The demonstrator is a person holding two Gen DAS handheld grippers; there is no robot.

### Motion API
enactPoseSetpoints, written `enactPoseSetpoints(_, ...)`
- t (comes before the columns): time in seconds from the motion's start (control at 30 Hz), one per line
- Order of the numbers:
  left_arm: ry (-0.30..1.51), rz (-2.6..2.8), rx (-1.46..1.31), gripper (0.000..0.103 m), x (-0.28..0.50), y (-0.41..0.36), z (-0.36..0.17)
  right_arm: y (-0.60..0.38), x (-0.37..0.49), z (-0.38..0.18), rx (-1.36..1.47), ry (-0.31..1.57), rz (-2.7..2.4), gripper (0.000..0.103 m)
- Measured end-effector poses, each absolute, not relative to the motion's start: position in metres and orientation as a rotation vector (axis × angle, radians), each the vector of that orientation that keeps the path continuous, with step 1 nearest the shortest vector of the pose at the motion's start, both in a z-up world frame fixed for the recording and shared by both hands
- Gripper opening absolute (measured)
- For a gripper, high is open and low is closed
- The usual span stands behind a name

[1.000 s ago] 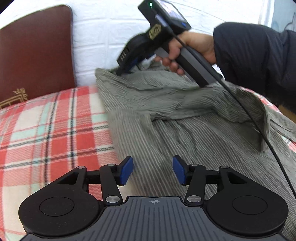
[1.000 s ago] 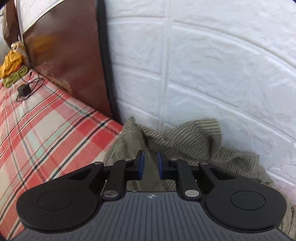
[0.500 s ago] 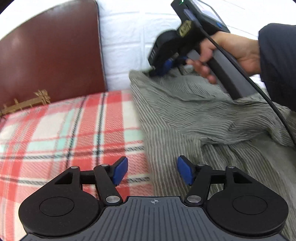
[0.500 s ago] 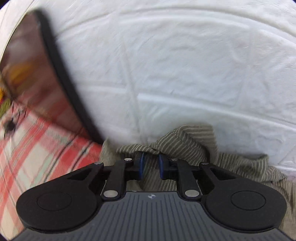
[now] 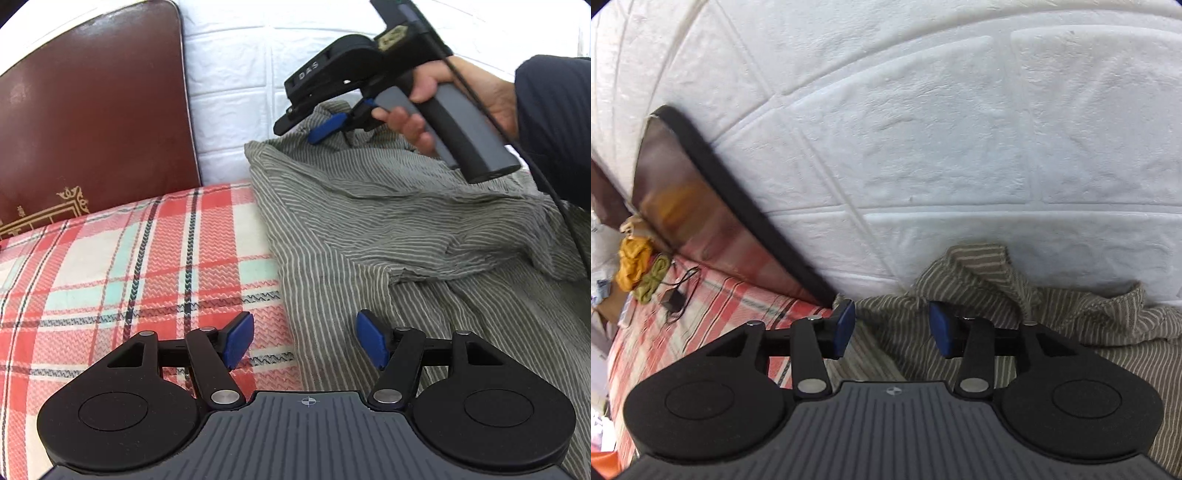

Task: Fold clothes

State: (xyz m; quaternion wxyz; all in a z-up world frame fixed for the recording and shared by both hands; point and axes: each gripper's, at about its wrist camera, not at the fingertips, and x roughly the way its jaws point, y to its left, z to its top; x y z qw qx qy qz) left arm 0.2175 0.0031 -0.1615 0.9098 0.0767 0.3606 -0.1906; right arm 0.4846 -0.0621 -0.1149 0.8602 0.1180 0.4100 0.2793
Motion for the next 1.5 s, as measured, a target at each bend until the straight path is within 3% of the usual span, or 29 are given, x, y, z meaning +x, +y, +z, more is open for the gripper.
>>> enactPoseSetpoints(0.37,0.755,-0.39,0.164,0.078,0.217,0.005,-0.162,-0.054,0.478,-0.13,0.183,0.9,0.708,0.056)
enactPoseSetpoints(0.47,0.757,-0.391,0.163,0.078,0.216,0.005,-0.162,-0.058,0.479,-0.131,0.201,0.926,0.726,0.003)
enactPoseSetpoints(0.5,0.757,-0.395,0.161,0.078,0.216,0.005,-0.162,-0.062,0.478,-0.129,0.207,0.918,0.725,0.003)
enactPoseSetpoints(0.77,0.757,-0.431,0.146,0.079,0.213,0.001,-0.159,-0.092,0.47,-0.114,0.245,0.864,0.704,0.003)
enactPoseSetpoints(1.03,0.773,-0.492,0.166,0.079,0.208,-0.008,-0.162,-0.087,0.472,-0.153,0.187,0.884,0.521,0.004)
enactPoseSetpoints(1.13,0.786,-0.479,0.19,0.079,0.208,-0.011,-0.166,-0.088,0.467,-0.147,0.182,0.864,0.512,0.014)
enactPoseSetpoints(1.2,0.786,-0.473,0.182,0.079,0.207,-0.008,-0.163,-0.091,0.462,-0.138,0.165,0.847,0.504,0.038)
enactPoseSetpoints(1.23,0.785,-0.469,0.176,0.079,0.206,-0.006,-0.161,-0.094,0.458,-0.133,0.156,0.84,0.501,0.042)
enactPoseSetpoints(1.5,0.764,-0.449,0.193,0.08,0.193,-0.005,-0.145,-0.16,0.389,-0.1,0.08,0.842,0.53,0.044)
